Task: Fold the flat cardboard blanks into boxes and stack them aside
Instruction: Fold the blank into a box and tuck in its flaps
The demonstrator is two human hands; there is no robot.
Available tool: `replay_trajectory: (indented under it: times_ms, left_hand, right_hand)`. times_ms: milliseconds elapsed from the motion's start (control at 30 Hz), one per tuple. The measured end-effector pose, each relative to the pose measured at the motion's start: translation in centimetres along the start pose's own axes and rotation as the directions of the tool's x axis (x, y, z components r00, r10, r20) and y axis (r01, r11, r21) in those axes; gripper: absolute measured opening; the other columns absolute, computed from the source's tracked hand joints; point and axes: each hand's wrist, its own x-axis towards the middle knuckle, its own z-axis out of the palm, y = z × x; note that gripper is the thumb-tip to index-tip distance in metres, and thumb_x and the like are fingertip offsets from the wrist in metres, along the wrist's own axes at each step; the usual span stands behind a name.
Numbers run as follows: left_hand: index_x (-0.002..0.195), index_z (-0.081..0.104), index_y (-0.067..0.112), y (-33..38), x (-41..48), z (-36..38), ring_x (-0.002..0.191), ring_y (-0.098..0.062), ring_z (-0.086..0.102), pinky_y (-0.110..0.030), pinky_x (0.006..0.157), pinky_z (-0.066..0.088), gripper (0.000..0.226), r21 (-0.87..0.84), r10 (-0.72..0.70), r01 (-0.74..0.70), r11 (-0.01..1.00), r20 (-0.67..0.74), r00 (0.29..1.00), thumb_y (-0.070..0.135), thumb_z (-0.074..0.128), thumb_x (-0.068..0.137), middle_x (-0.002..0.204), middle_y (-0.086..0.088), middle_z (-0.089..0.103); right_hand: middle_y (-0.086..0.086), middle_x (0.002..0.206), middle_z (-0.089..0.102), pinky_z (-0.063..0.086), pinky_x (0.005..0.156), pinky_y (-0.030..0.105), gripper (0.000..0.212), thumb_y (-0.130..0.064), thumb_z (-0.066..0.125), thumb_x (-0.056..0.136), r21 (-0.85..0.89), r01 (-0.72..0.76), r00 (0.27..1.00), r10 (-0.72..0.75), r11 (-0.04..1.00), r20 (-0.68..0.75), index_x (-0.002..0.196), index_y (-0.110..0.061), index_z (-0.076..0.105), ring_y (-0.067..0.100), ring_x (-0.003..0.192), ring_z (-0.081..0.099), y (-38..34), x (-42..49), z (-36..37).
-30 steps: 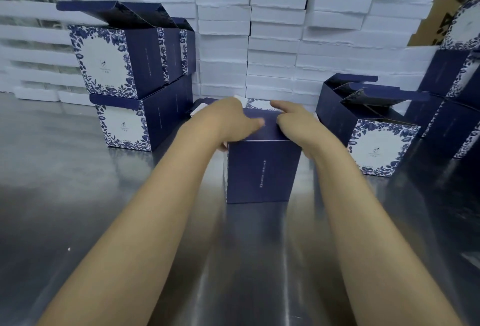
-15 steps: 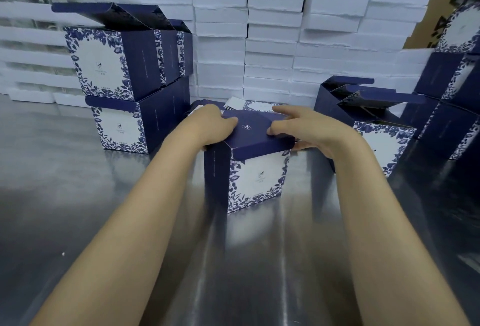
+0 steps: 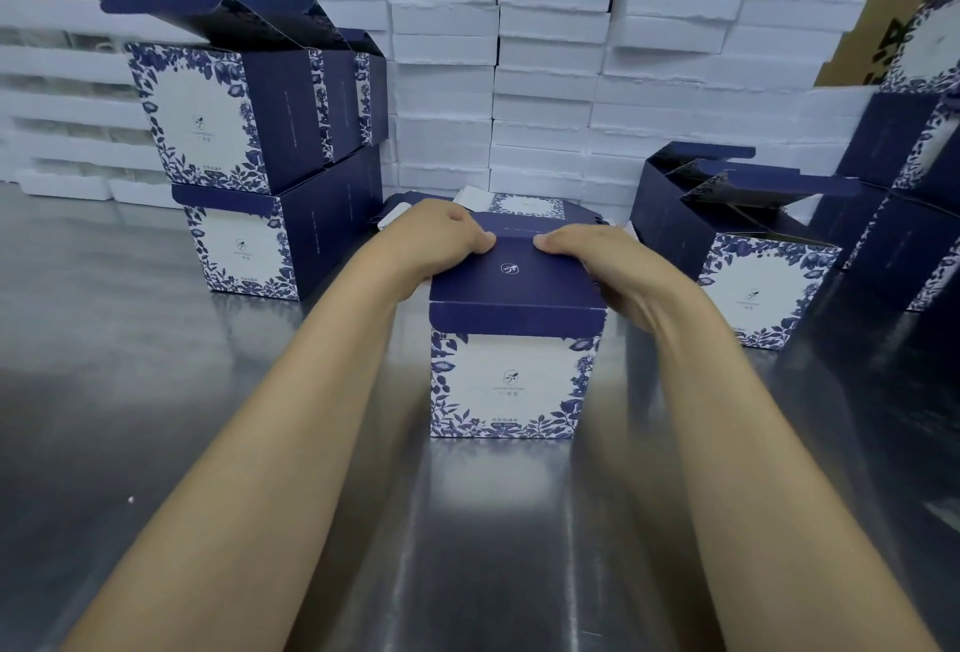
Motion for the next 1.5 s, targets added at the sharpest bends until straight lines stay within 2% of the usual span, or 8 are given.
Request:
replay_trajectory:
  times_ms: [200,367,633,767,900,1100,1300,1500]
  left_hand:
    - [0.070,0.065,0.021,-0.1,0.3,-0.2,0.068,-0.012,0.051,-0.022,0.059,0.038,0.016,0.024,0.004,-0.003,1.000,-0.042,0.999,0.016,0.067,0.085,0.072,0.006,0.061]
    - [0.087,0.069,0.012,-0.5,0.3,-0.7,0.070,-0.017,0.053,-0.023,0.064,0.041,0.027,0.052,0.014,-0.014,0.999,0.002,1.000,0.034,0.055,0.095,0.083,0.000,0.065]
    - [0.098,0.068,0.010,-1.2,0.4,-1.0,0.059,-0.009,0.064,-0.018,0.056,0.050,0.017,-0.272,-0.137,0.126,0.954,-0.020,0.990,0.023,0.069,0.088,0.083,0.000,0.069]
    - [0.090,0.072,0.010,-1.3,0.5,-0.9,0.072,-0.018,0.051,-0.025,0.065,0.040,0.017,-0.066,0.042,-0.054,0.996,-0.163,0.986,0.025,0.063,0.092,0.083,-0.004,0.061]
    - [0.092,0.071,0.019,-0.3,-0.4,-2.4,0.085,-0.016,0.058,-0.026,0.071,0.038,0.023,0.272,0.236,-0.174,0.947,-0.218,0.947,0.040,0.060,0.092,0.088,0.006,0.065]
    - [0.115,0.060,0.056,0.8,-2.6,-4.7,0.122,0.011,0.044,-0.018,0.103,0.030,0.062,0.391,0.108,-0.323,0.862,0.480,0.871,0.071,0.076,0.056,0.133,0.035,0.047]
    - [0.121,0.064,0.043,0.3,-1.7,-3.6,0.121,0.019,0.042,-0.014,0.105,0.031,0.043,0.260,0.247,-0.375,0.890,0.417,0.875,0.039,0.075,0.080,0.136,0.027,0.051]
    - [0.114,0.070,0.039,0.5,-2.1,-3.5,0.102,0.000,0.064,-0.029,0.098,0.047,0.023,0.302,0.377,-0.460,0.835,0.297,0.877,0.038,0.061,0.092,0.104,0.022,0.071]
  right_hand:
    - [-0.007,0.079,0.073,0.049,0.090,0.034,0.003,-0.017,0.074,0.079,-0.006,0.047,0.994,-0.048,0.999,-0.098,0.077,-0.020,0.073,0.015,0.086,0.065,-0.2,0.4,0.7]
    - [-0.004,0.084,0.071,0.047,0.065,0.027,0.011,-0.033,0.068,0.082,0.016,-0.032,0.997,0.033,0.999,-0.073,0.076,-0.024,0.070,0.015,0.071,0.063,-0.3,0.0,1.0]
    - [-0.003,0.098,0.072,0.054,0.077,0.030,0.022,-0.038,0.058,0.095,0.029,-0.070,0.997,0.070,0.997,-0.011,0.097,-0.021,0.070,0.012,0.074,0.067,-0.7,-0.9,-0.9]
    - [-0.020,0.108,0.070,0.057,0.073,0.024,0.036,-0.054,0.072,0.075,-0.158,0.063,0.954,-0.012,0.985,0.301,0.108,-0.040,0.068,0.001,0.096,0.067,-2.2,-2.9,-2.9]
    - [-0.007,0.138,0.051,0.051,0.099,0.033,0.085,-0.041,0.092,0.043,-0.377,0.108,0.892,0.078,0.920,0.446,0.121,-0.049,0.060,0.003,0.128,0.047,-3.0,-4.0,-3.5]
    - [-0.003,0.136,0.053,0.047,0.104,0.037,0.077,-0.042,0.087,0.046,-0.363,0.120,0.922,0.031,0.924,0.385,0.119,-0.046,0.062,0.011,0.124,0.053,-2.7,-3.4,-2.2]
    - [-0.026,0.140,0.041,0.027,0.100,0.018,0.037,-0.041,0.078,0.074,-0.453,0.275,0.948,-0.159,0.848,0.277,0.108,-0.052,0.068,-0.007,0.129,0.035,-2.6,-2.9,-1.9]
    - [-0.017,0.092,0.074,0.042,0.075,0.004,0.013,-0.023,0.069,0.089,-0.285,0.430,0.902,-0.395,0.857,0.172,0.099,-0.024,0.077,-0.008,0.085,0.064,-2.5,-2.9,-1.1]
